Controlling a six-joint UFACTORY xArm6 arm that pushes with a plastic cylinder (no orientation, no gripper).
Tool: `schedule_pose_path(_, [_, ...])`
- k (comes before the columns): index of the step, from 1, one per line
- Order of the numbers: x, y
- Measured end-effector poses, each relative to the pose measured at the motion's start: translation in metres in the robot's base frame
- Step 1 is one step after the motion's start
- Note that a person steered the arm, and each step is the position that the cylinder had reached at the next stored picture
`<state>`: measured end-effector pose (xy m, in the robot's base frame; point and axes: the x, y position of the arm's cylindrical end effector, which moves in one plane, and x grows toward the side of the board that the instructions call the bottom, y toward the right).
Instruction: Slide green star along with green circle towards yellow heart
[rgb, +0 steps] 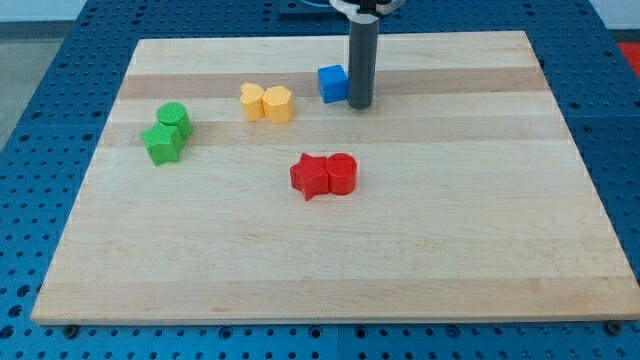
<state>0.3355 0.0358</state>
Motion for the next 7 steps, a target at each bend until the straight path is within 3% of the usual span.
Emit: schedule_pose_path(7, [-0.003,0.030])
